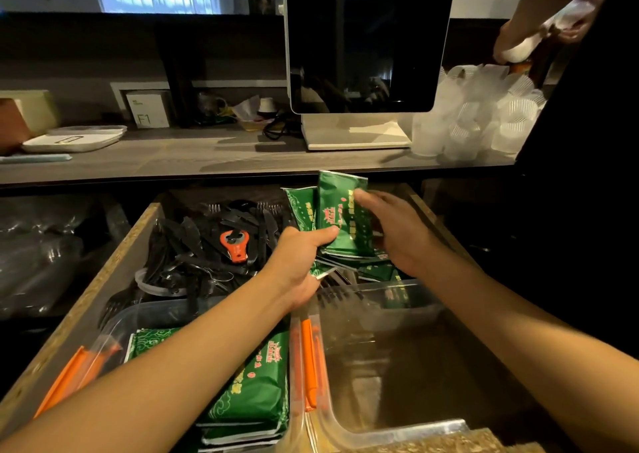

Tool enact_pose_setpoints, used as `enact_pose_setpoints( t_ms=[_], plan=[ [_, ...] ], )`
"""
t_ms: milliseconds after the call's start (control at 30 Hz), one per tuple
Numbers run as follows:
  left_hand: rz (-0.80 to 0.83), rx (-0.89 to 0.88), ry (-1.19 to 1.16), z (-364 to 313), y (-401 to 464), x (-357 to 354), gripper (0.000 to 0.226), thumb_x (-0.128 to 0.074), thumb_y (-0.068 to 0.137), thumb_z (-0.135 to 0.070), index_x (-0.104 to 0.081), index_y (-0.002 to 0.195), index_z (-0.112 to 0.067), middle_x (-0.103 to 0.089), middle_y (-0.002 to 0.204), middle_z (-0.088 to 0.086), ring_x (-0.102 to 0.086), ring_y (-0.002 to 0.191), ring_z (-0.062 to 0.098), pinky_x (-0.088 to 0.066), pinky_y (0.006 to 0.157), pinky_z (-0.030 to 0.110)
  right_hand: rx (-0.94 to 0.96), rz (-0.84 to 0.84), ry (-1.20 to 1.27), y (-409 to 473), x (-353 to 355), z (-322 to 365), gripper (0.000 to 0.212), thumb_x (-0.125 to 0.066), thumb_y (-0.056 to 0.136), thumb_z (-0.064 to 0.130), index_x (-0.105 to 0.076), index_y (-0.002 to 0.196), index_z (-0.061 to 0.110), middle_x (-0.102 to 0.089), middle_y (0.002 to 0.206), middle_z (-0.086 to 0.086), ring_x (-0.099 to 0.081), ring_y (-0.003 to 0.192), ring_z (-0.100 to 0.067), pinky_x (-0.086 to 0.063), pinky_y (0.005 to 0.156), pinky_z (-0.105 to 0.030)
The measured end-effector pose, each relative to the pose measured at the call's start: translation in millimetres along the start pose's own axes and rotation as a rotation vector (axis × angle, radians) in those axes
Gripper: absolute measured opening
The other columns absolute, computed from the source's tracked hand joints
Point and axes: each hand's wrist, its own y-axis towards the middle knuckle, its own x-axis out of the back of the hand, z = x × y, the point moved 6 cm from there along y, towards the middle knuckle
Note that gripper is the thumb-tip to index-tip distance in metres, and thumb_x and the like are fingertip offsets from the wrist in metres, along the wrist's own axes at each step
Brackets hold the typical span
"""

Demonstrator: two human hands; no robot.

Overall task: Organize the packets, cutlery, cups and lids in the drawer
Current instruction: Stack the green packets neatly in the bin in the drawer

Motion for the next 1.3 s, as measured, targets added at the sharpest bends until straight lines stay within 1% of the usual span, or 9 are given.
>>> enact_pose_setpoints(
  t_ms=[200, 333, 533, 733, 800, 933, 1100, 1233, 1300],
  plan=[
    [0.07, 0.045, 0.022, -9, -22, -16, 0.131, -0.099, 0.031, -0.054, -0.044, 0.145, -0.022, -0.034, 0.158, 0.006, -0.038, 0.142, 0.033, -0.036, 0.109, 0.062, 0.191, -0.075, -0.099, -3, 5, 13, 0.014, -0.072, 0.085, 0.01, -0.072, 0.1, 0.01, -0.075, 0.096, -0.012, -0.072, 0.091, -0.03, -0.058, 0.084, -0.048],
    [0.2, 0.172, 0.004, -7, -37, -33, 0.094, -0.09, 0.058, -0.061, -0.058, 0.139, -0.028, -0.04, 0.157, 0.009, -0.046, 0.139, 0.034, -0.037, 0.112, 0.06, 0.323, -0.049, -0.131, -9, -3, 24, 0.014, -0.059, 0.094, 0.007, -0.07, 0.099, 0.015, -0.073, 0.1, -0.012, -0.07, 0.092, -0.022, -0.057, 0.086, -0.041],
    [0.111, 0.167, 0.007, 0, -40, -32, 0.052, -0.071, 0.085, -0.054, -0.068, 0.127, -0.024, -0.066, 0.13, 0.015, -0.063, 0.12, 0.034, -0.046, 0.106, 0.054, 0.282, -0.015, -0.164, -19, -32, 1, 0.032, -0.048, 0.098, 0.015, -0.071, 0.082, 0.032, -0.075, 0.089, 0.008, -0.071, 0.089, -0.01, -0.056, 0.085, -0.036],
    [0.113, 0.099, -0.044, -18, -43, -26, 0.032, -0.057, 0.098, -0.034, -0.074, 0.111, -0.011, -0.075, 0.1, 0.013, -0.074, 0.09, 0.026, -0.055, 0.086, 0.04, 0.215, 0.151, -0.17, -23, -54, -13, 0.035, -0.042, 0.101, 0.012, -0.062, 0.1, 0.042, -0.07, 0.097, 0.026, -0.065, 0.099, 0.006, -0.049, 0.088, -0.019],
    [0.124, 0.12, -0.044, -22, -42, -23, 0.031, -0.053, 0.1, -0.029, -0.077, 0.097, -0.009, -0.075, 0.092, 0.014, -0.074, 0.079, 0.027, -0.056, 0.08, 0.04, 0.204, 0.226, -0.212, -25, -51, -7, 0.034, -0.045, 0.1, 0.01, -0.062, 0.106, 0.039, -0.07, 0.107, 0.016, -0.066, 0.102, -0.003, -0.051, 0.091, -0.025],
    [0.088, 0.113, -0.016, -32, -38, -14, 0.03, -0.048, 0.1, -0.022, -0.071, 0.109, -0.005, -0.074, 0.096, 0.017, -0.072, 0.082, 0.03, -0.055, 0.085, 0.045, 0.181, 0.255, -0.191, -20, -34, 4, 0.03, -0.05, 0.1, 0.01, -0.056, 0.126, 0.023, -0.066, 0.115, 0.0, -0.065, 0.101, -0.01, -0.054, 0.079, -0.022],
    [0.084, 0.044, 0.179, -31, -45, -21, 0.023, -0.062, 0.088, -0.025, -0.075, 0.098, -0.009, -0.074, 0.098, 0.016, -0.071, 0.086, 0.029, -0.052, 0.091, 0.044, 0.06, 0.167, -0.025, -22, -38, -6, 0.022, -0.044, 0.103, 0.022, -0.065, 0.098, 0.022, -0.071, 0.103, -0.006, -0.068, 0.088, -0.012, -0.055, 0.08, -0.027],
    [-0.093, -0.116, 0.267, -34, -44, -18, 0.093, -0.078, 0.045, -0.047, -0.051, 0.127, -0.013, -0.062, 0.128, 0.014, -0.062, 0.117, 0.032, -0.047, 0.102, 0.057, 0.112, 0.001, 0.025, -26, -37, -6, 0.025, -0.044, 0.102, 0.015, -0.059, 0.086, 0.027, -0.067, 0.082, 0.007, -0.065, 0.066, 0.0, -0.051, 0.057, -0.013],
    [-0.071, -0.128, 0.289, -35, -49, -28, 0.093, -0.078, 0.06, -0.052, -0.044, 0.138, -0.013, -0.057, 0.137, 0.004, -0.055, 0.125, 0.022, -0.044, 0.107, 0.048, 0.116, -0.056, 0.013, -25, -33, -6, 0.023, -0.045, 0.101, 0.016, -0.062, 0.091, 0.027, -0.067, 0.079, 0.011, -0.067, 0.069, -0.002, -0.053, 0.063, -0.018]
  ],
)
